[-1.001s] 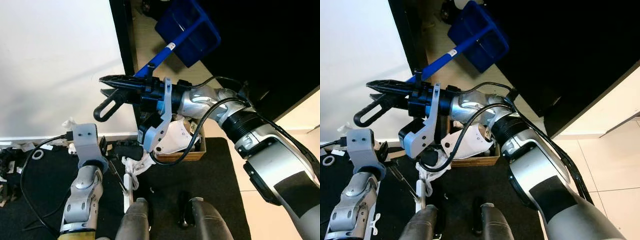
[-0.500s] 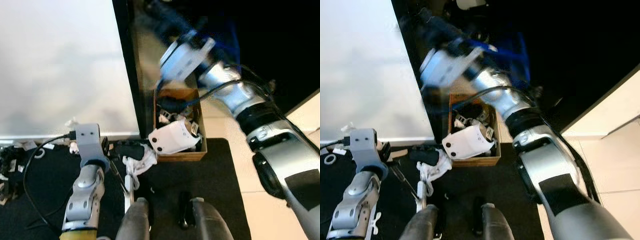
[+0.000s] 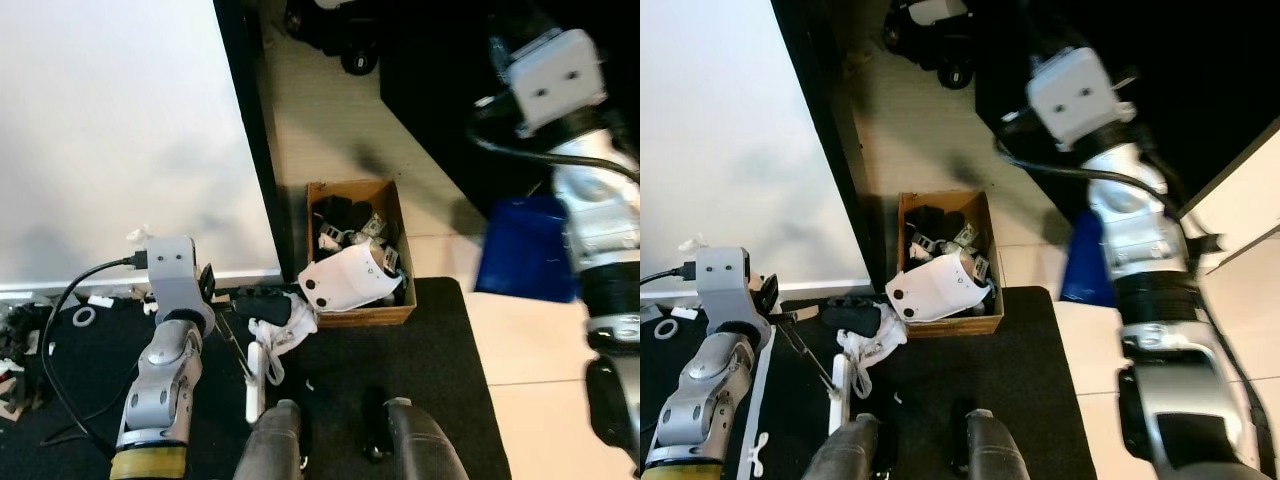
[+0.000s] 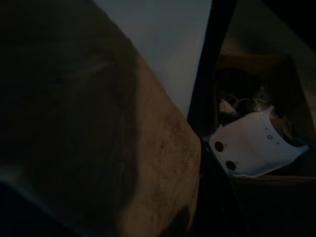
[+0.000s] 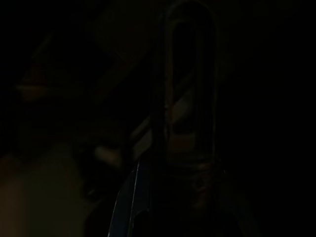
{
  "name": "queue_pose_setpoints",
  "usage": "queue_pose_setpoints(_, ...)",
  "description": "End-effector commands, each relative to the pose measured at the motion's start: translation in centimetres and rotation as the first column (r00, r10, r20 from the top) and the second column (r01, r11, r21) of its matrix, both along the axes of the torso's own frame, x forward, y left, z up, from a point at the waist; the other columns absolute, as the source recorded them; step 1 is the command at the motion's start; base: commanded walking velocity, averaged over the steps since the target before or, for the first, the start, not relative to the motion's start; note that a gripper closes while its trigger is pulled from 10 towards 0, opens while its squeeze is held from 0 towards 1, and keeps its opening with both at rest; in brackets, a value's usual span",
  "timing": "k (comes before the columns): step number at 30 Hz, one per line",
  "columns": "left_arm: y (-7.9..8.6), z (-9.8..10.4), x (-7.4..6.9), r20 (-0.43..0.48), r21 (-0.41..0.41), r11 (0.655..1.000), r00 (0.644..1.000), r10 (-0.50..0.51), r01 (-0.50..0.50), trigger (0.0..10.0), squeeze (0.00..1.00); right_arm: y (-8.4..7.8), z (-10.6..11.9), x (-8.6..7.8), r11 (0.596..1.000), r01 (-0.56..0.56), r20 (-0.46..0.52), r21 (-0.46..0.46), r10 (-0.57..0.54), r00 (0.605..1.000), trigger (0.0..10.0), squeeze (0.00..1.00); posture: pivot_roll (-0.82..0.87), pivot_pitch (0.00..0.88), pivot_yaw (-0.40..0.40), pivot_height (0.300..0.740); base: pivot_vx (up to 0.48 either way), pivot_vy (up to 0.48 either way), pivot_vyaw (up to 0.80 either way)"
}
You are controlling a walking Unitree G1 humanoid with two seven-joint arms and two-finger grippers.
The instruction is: Sweep floor
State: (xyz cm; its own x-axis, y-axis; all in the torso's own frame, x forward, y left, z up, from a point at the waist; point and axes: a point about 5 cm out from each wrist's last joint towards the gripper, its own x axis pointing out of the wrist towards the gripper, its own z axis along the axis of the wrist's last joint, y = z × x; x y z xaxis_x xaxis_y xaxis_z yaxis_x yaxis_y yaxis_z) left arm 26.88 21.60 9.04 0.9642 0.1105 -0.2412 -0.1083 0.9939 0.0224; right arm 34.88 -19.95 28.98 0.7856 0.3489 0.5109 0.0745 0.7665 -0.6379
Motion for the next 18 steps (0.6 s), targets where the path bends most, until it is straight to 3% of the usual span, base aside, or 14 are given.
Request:
queue_pose_setpoints(1,0.4,0.1,0.1,0.003,0.019,1.0,1.0,-0.004,0.003,10.0,0.0,-0.2,-1.0,-0.1,0.996,-0.03,-0.065,0.086,0.035,0.997,10.0,0.0,0.09,0.148,0.032,0.74,0.0,0.0,0.0)
queue_pose_setpoints(6,1.8,0.5,0.5,0.017,0.042,0.999,0.999,0.034,-0.034,10.0,0.0,0.8,-6.6,-0.5,0.983,-0.101,-0.291,0.15,0.141,0.946,10.0,0.0,0.09,0.152,0.027,0.74,0.0,0.0,0.0)
queue_pose_setpoints(7,1.8,0.5,0.5,0.017,0.042,0.999,0.999,0.034,-0.034,10.0,0.0,0.8,-6.6,-0.5,0.983,-0.101,-0.291,0.15,0.141,0.946,10.0,0.0,0.09,0.152,0.027,0.74,0.0,0.0,0.0)
queue_pose_setpoints(9,2.7,0.8,0.3,0.027,0.053,0.997,0.998,0.056,-0.057,10.0,0.0,1.5,-8.7,-1.0,0.979,-0.128,-0.38,0.161,0.181,0.907,10.0,0.0,0.1,0.152,0.023,0.74,0.0,0.0,0.0)
queue_pose_setpoints(15,3.7,1.1,-0.2,0.029,0.066,0.996,0.998,0.05,-0.052,10.0,0.0,2.5,-10.9,-1.8,0.97,-0.175,-0.467,0.168,0.235,0.853,10.0,0.0,0.11,0.152,0.017,0.74,0.0,0.0,0.0)
queue_pose_setpoints(18,2.9,1.0,-0.8,0.018,0.064,0.995,0.997,-0.079,0.077,10.0,0.0,3.7,-11.9,-2.1,0.958,-0.194,-0.477,0.213,0.275,0.835,10.0,0.0,0.11,0.15,0.014,0.74,0.0,0.0,0.0)
